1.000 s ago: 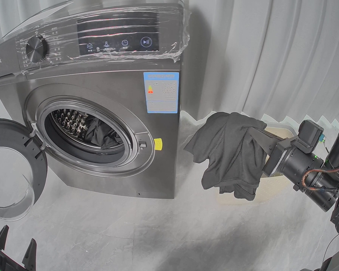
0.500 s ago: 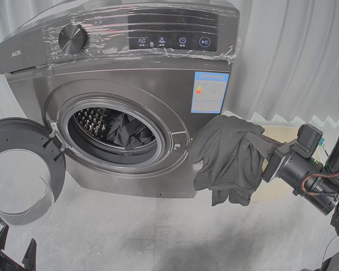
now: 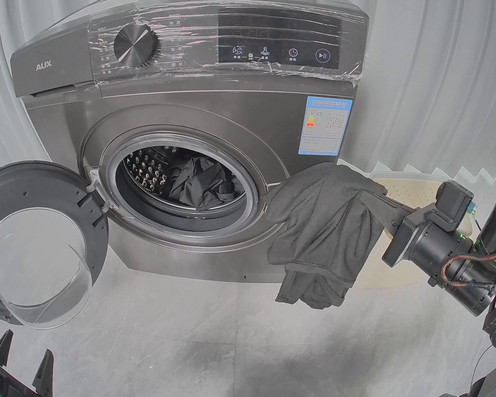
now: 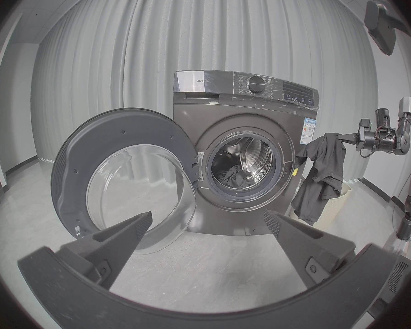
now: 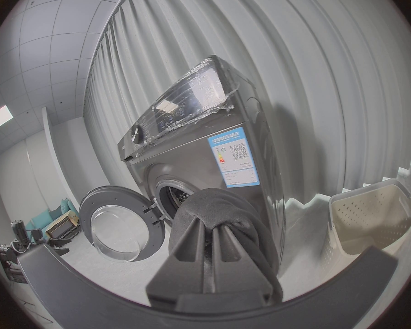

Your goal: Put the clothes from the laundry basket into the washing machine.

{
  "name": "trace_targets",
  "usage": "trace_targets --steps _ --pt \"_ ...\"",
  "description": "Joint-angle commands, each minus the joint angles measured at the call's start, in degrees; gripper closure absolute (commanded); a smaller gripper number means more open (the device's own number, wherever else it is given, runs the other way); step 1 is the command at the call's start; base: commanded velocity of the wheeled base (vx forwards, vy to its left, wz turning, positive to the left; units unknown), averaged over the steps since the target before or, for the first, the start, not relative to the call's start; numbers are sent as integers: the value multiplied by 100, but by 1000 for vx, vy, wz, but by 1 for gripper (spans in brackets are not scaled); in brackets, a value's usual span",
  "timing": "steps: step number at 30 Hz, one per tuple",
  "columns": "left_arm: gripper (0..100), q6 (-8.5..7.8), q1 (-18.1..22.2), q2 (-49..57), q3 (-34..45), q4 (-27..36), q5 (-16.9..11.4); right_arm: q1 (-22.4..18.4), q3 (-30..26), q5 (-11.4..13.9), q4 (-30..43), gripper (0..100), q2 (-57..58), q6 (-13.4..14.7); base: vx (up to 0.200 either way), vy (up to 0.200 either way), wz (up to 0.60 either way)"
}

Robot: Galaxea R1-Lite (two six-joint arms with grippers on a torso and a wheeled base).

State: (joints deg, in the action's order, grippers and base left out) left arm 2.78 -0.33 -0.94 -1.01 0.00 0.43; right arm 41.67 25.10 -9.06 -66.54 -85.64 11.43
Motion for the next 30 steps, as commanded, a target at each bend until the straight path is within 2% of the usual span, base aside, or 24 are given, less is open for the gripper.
trace_targets --steps 1,4,25,30 --pt "0 3 -2 94 92 0 1 8 -14 0 0 100 -32 8 0 0 0" --pt "0 3 -2 94 92 0 1 8 -40 9 0 100 -32 8 0 0 0" --pt "0 3 -2 94 92 0 1 8 -58 0 0 100 -128 8 0 200 0" --pt "0 -5 -2 94 92 0 1 34 -146 -17 0 100 -181 17 0 0 0"
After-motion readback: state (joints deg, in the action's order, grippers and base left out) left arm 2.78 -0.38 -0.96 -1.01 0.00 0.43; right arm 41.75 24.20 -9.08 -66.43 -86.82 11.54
